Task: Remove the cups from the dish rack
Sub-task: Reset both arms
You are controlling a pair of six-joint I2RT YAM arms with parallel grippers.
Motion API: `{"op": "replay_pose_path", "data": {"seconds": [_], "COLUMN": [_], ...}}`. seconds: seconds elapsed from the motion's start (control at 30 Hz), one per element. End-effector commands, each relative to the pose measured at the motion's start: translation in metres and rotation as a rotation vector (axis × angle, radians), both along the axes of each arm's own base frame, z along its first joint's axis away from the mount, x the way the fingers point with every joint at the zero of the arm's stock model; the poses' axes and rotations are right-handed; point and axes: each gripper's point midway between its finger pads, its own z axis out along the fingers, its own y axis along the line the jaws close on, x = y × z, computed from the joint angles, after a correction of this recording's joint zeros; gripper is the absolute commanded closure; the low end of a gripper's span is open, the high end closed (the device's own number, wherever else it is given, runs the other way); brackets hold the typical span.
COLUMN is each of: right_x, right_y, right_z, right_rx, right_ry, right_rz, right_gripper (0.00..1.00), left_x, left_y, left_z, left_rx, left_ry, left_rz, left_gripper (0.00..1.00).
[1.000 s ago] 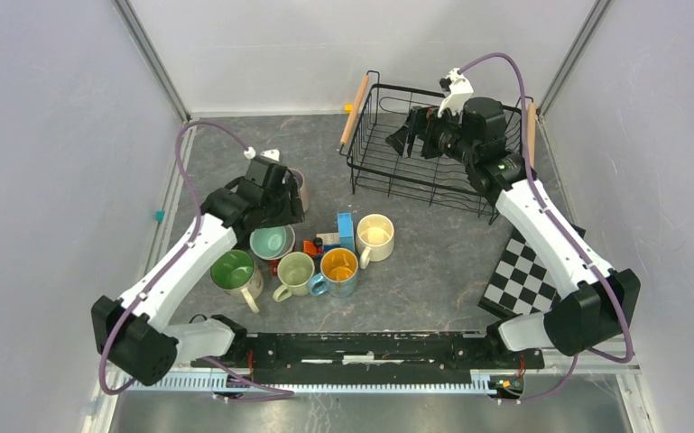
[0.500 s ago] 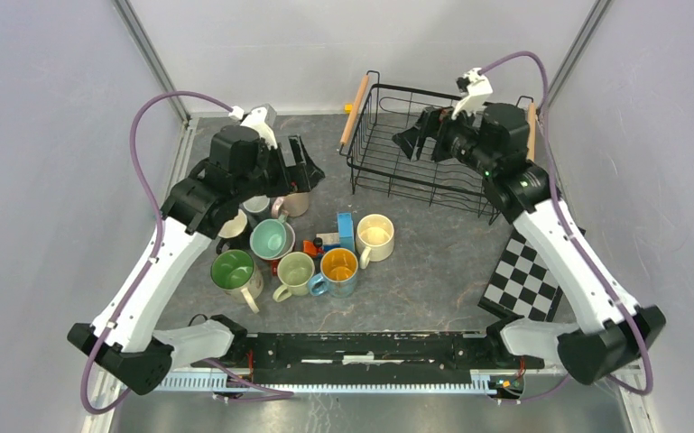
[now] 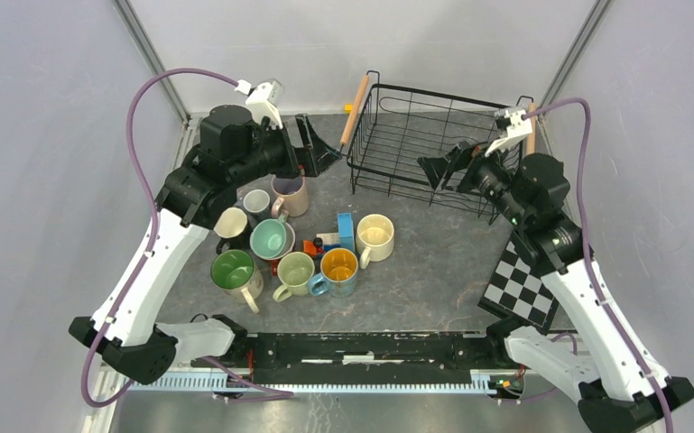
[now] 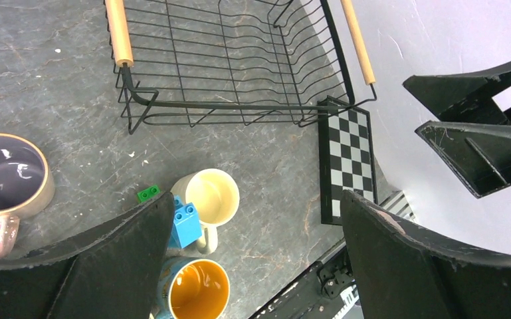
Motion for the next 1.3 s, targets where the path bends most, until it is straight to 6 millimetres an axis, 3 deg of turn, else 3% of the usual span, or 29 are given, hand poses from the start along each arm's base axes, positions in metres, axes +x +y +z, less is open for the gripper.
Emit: {"op": "replay_pose_path", "data": {"seconds": [0.0,0.23,0.53,1.27], "right_x": [-0.011,-0.021,-0.021,-0.019], "right_y": [-0.012,-0.028,-0.025,-0.025], "right_z": [0.014,0.023,0.034,0.028], "right_rx": [0.029,0.014,0.027,0.021], "right_ry": [-0.086,-0.154,-0.199,-0.205], "right_rz": [-0.041,-0.092,-0.076,-0.08], "right_gripper": [0.02,0.02,0.02,0.02], "left_x": [0.0,0.002,0.003,0.001], "left_y": [-0.004,0.0,0.001,0.001], "left_z": [0.021,0.011,0.002,-0.006], "left_rx": [0.013,0.038,0.035,0.04], "left_ry": [-0.113,-0.11,-0.1,-0.092], "left_rz": [-0.052,-0.034,-0.023,-0.03], "left_gripper": [0.0,0.0,0.0,0.0]}}
